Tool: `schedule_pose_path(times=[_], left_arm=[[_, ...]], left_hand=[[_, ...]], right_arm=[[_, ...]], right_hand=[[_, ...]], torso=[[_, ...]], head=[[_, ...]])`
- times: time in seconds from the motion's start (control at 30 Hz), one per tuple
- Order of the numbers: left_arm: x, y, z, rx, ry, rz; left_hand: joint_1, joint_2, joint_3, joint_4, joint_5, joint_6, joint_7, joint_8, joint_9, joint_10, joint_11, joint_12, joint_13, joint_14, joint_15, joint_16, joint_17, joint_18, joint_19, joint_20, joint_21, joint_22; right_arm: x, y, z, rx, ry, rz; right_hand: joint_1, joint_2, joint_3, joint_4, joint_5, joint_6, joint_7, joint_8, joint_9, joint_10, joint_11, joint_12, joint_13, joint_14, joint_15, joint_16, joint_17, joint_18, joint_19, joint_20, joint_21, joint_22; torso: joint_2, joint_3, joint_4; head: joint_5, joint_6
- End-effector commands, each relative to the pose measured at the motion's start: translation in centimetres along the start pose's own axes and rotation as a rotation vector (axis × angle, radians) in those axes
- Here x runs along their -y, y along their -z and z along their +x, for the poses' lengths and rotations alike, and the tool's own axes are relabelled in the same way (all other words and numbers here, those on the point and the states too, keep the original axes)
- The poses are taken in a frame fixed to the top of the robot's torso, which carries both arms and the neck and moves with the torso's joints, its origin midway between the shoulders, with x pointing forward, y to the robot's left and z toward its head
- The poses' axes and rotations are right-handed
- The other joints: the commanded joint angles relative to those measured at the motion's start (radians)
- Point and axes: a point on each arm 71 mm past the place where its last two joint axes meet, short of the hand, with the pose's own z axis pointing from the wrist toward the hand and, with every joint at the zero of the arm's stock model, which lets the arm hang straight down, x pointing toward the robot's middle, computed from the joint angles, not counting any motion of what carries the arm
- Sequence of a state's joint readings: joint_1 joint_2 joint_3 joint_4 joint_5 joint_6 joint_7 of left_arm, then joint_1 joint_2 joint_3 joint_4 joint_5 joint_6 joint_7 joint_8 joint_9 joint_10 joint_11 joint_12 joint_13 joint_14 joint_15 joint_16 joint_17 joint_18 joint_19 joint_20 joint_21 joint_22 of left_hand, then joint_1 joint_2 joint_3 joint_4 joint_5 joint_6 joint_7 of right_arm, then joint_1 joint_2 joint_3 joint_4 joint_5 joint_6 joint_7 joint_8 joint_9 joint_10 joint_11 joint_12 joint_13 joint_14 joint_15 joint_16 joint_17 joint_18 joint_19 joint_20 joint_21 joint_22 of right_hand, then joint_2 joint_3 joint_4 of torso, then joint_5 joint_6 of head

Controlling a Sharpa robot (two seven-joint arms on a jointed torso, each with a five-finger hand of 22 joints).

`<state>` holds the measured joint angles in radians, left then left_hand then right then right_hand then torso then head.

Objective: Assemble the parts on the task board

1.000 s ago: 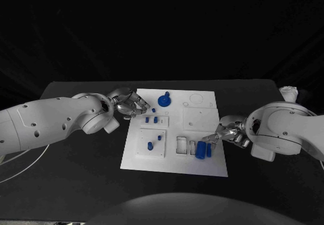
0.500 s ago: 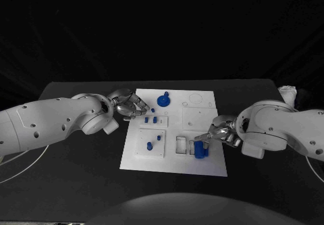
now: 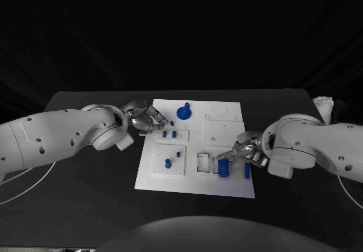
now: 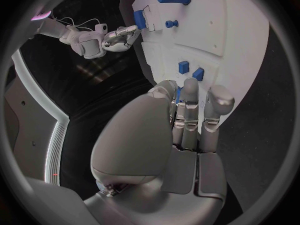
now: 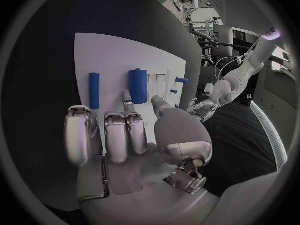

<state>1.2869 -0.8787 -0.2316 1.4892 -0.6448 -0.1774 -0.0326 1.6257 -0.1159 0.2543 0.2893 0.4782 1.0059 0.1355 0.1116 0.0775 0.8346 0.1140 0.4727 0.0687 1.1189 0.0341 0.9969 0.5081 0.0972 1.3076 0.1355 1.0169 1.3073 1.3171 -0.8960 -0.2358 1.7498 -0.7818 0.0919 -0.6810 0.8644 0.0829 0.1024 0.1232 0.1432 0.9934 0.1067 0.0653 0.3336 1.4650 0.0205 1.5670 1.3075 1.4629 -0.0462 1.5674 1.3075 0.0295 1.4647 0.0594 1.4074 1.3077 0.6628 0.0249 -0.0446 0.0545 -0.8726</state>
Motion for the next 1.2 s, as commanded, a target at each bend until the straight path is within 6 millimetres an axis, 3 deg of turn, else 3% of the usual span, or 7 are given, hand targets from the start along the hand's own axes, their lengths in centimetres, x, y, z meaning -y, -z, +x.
schedule_pose_path(times=[0.03, 0.37, 0.77, 0.9, 0.97, 1.0, 1.2], left_arm=[[0.1, 0.0, 0.2, -0.021, -0.005, -0.002], [0.0, -0.1, 0.3, -0.025, -0.006, -0.008], [0.0, -0.1, 0.3, -0.029, -0.01, -0.013], [0.0, 0.0, 0.3, -0.029, -0.011, -0.014], [0.0, 0.0, 0.3, -0.029, -0.011, -0.015], [0.0, 0.0, 0.3, -0.03, -0.012, -0.015], [0.0, 0.0, 0.3, -0.032, -0.012, -0.016]], left_hand=[[-0.008, 0.005, 0.005, 0.001, 0.003, 0.0, 0.009, 0.005, 0.001, 0.009, 0.0, 0.004, 0.001, -0.005, -0.001, 0.0, -0.002, 0.014, -0.006, 0.0, -0.004, 0.114], [-0.009, 0.004, 0.005, 0.001, 0.003, -0.001, 0.009, 0.005, 0.001, 0.008, 0.001, 0.004, 0.001, -0.005, 0.0, 0.0, -0.002, 0.014, -0.006, 0.0, -0.005, 0.114], [-0.01, 0.004, 0.005, 0.001, 0.003, -0.001, 0.008, 0.005, 0.001, 0.007, 0.002, 0.003, 0.0, -0.006, 0.0, -0.001, -0.003, 0.014, -0.007, 0.0, -0.006, 0.114], [-0.01, 0.004, 0.005, 0.001, 0.003, -0.001, 0.008, 0.005, 0.001, 0.007, 0.002, 0.003, 0.0, -0.006, 0.0, -0.001, -0.003, 0.014, -0.007, 0.0, -0.006, 0.114], [-0.01, 0.003, 0.005, 0.001, 0.003, -0.001, 0.008, 0.005, 0.0, 0.006, 0.002, 0.003, 0.0, -0.006, 0.0, -0.001, -0.003, 0.014, -0.007, 0.001, -0.006, 0.114], [-0.01, 0.003, 0.005, 0.001, 0.003, -0.001, 0.008, 0.005, 0.0, 0.006, 0.002, 0.003, 0.0, -0.006, 0.0, -0.001, -0.003, 0.014, -0.007, 0.001, -0.006, 0.114], [-0.01, 0.003, 0.005, 0.001, 0.003, -0.001, 0.008, 0.005, 0.0, 0.006, 0.002, 0.003, 0.0, -0.006, 0.0, -0.001, -0.004, 0.014, -0.007, 0.001, -0.006, 0.114]], right_arm=[[0.0, -0.1, 0.3, -0.026, 0.007, -0.002], [-0.1, -0.3, 0.4, -0.015, 0.045, 0.005], [-0.2, -1.4, 0.8, -0.013, 0.1, 0.026], [-0.1, -1.6, 0.9, -0.004, 0.112, 0.033], [-0.1, -1.7, 1.0, -0.003, 0.114, 0.035], [0.0, -1.8, 1.1, -0.003, 0.115, 0.036], [0.4, -2.1, 1.4, -0.001, 0.107, 0.04]], right_hand=[[-0.001, 0.008, -0.007, -0.002, -0.003, -0.021, 0.003, -0.005, -0.012, 0.106, 0.011, 0.004, 0.263, 0.108, 0.01, 0.003, 0.263, 0.011, 0.031, 0.009, -0.004, 0.209], [0.055, -0.014, 0.0, -0.058, 0.005, -0.003, 0.001, 0.014, -0.027, 0.106, 0.011, 0.004, 0.263, 0.108, 0.012, 0.003, 0.263, 0.012, 0.03, 0.015, -0.007, 0.208], [0.085, -0.024, -0.006, -0.094, 0.006, 0.066, -0.031, 0.082, 0.051, 0.106, -0.018, 0.004, 0.263, 0.108, -0.012, 0.003, 0.263, 0.014, 0.027, -0.006, -0.016, 0.206], [0.124, -0.028, 0.002, -0.131, 0.056, 0.069, -0.044, 0.134, 0.124, 0.106, -0.03, 0.004, 0.263, 0.108, -0.022, 0.003, 0.263, 0.017, 0.022, -0.015, -0.028, 0.202], [0.144, -0.028, 0.01, -0.151, 0.122, 0.063, -0.051, 0.166, 0.167, 0.106, -0.037, 0.004, 0.263, 0.108, -0.029, 0.003, 0.263, 0.017, 0.021, -0.021, -0.031, 0.201], [0.155, -0.028, 0.016, -0.165, 0.176, 0.049, -0.056, 0.203, 0.219, 0.106, -0.043, 0.004, 0.263, 0.108, -0.033, 0.003, 0.263, 0.019, 0.02, -0.03, -0.035, 0.2], [0.179, -0.022, 0.066, -0.205, 0.316, -0.03, -0.069, 0.294, 0.375, 0.106, -0.055, 0.004, 0.263, 0.108, -0.043, 0.003, 0.263, 0.021, 0.016, -0.037, -0.052, 0.196]], torso=[[0.0, 0.0007, -0.0008], [0.001, 0.0001, 0.0002], [0.0, 0.0008, 0.0008], [0.0, 0.0004, 0.0], [0.0, 0.0003, 0.0], [0.0, 0.0004, -0.0001], [0.001, 0.0009, 0.0002]], head=[[-0.001, 0.0], [-0.003, 0.0], [0.001, 0.0], [0.003, 0.0], [0.002, 0.0], [0.003, 0.0], [0.006, 0.0]])
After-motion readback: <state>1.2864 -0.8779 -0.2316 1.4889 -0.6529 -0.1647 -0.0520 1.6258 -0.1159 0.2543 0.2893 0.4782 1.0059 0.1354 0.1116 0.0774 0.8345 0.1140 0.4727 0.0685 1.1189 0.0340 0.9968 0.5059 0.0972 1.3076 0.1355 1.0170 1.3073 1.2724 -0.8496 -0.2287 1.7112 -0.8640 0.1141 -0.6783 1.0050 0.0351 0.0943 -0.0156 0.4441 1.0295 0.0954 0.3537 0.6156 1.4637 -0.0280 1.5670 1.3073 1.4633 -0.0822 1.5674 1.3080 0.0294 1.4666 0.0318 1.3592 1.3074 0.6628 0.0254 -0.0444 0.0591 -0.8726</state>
